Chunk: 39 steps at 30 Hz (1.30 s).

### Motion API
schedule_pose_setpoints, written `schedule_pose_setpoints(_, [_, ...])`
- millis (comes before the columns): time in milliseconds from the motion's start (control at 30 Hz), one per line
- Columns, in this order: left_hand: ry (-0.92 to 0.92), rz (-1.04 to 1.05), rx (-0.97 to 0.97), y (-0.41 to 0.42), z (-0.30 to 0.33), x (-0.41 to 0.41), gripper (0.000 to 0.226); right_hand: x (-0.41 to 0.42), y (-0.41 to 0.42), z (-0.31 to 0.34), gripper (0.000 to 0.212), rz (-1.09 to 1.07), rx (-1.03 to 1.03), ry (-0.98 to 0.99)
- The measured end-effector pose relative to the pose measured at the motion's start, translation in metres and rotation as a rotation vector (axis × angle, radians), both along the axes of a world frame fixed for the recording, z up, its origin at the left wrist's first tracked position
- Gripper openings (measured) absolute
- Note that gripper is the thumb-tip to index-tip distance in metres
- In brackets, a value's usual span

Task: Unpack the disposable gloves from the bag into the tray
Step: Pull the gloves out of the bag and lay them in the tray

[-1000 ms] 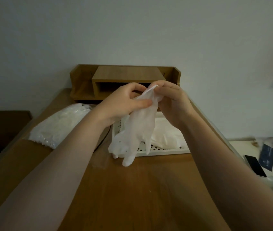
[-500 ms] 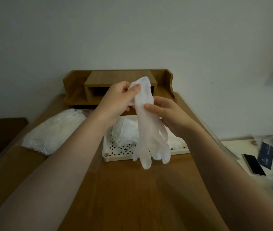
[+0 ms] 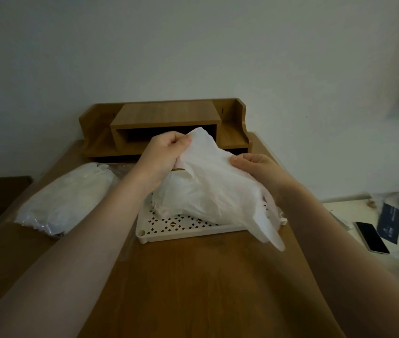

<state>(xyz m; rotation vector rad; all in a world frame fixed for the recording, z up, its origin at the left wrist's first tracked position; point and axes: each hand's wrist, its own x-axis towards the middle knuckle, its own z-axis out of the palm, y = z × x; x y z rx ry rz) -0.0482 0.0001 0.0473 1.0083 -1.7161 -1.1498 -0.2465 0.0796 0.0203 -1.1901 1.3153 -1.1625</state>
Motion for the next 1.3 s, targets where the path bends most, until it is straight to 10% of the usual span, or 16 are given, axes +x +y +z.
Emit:
schedule_pose_setpoints(167, [-0.147,-0.015,-0.050,-0.018,-0.019,-0.019,0.020,-0.026,-0.016,0.004,0.073,0.246,0.212,0.214])
schedule_pose_setpoints(300, [-0.186,-0.050,-0.082,-0.036,-0.020,-0.032,0.014,-0.042,-0.028,0.006,0.021,0.044,0.160,0.490])
schedule_pose_setpoints(467, [-0.128,-0.145,-0.037,-0.047,-0.010,-0.041,0.018,-0.047,-0.040,0.025,0.012,-0.426,-0.332,0.812])
schedule_pose_setpoints(667, [0.063,-0.071,0.307,-0.046,-0.043,-0.026,0.024,-0.021,-0.032,-0.009,0.028,0.011,-0.298,1.343])
schedule_pose_setpoints(1100, [-0.572,-0.088,0.087,-0.022,-0.056,-0.021,0.070,0.024,-0.024,-0.056,0.044,0.043,-0.180,1.416])
schedule_pose_setpoints(1300, [-0.612,-0.045,-0.017,-0.023,-0.075,-0.023,0.023,0.027,-0.023,-0.052,0.043,0.047,-0.122,1.366])
